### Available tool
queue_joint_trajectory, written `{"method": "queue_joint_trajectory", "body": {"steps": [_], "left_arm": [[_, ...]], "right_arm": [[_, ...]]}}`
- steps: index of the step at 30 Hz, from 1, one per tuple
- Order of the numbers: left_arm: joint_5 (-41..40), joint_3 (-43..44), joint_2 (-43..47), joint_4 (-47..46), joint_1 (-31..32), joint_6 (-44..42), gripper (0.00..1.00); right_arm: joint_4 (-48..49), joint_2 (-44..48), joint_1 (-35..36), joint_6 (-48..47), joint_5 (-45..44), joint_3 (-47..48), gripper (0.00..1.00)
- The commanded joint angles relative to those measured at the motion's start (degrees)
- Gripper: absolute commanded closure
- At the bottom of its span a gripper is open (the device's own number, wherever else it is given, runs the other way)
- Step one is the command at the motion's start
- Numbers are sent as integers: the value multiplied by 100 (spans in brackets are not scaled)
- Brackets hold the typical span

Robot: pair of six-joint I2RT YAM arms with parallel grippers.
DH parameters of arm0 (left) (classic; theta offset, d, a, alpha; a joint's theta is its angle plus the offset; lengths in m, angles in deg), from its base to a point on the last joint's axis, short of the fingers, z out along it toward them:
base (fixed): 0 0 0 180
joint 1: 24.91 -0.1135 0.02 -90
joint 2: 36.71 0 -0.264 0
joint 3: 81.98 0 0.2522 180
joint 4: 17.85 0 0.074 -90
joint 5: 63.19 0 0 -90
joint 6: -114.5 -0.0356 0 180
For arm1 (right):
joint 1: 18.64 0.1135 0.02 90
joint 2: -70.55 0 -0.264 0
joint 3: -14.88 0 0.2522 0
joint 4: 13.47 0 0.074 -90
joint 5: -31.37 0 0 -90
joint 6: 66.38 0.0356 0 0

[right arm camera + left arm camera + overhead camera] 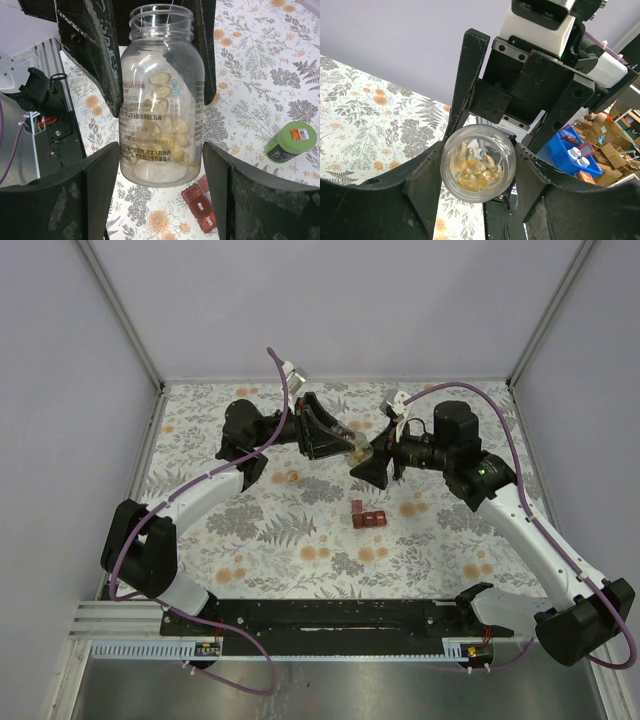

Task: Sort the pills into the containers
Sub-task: Adjust the pill bottle.

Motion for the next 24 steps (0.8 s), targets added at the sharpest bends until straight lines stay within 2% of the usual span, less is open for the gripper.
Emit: {"method": "queue_joint_trajectory", "body": {"steps": [1,24], "left_arm": [[-148,-14,271,-386,-30,5,100],[-174,-32,236,-201,-30,-162,100]], "right_arm": [[241,69,-39,77,-51,210,24],[189,43,-57,147,-7,342,26]]}}
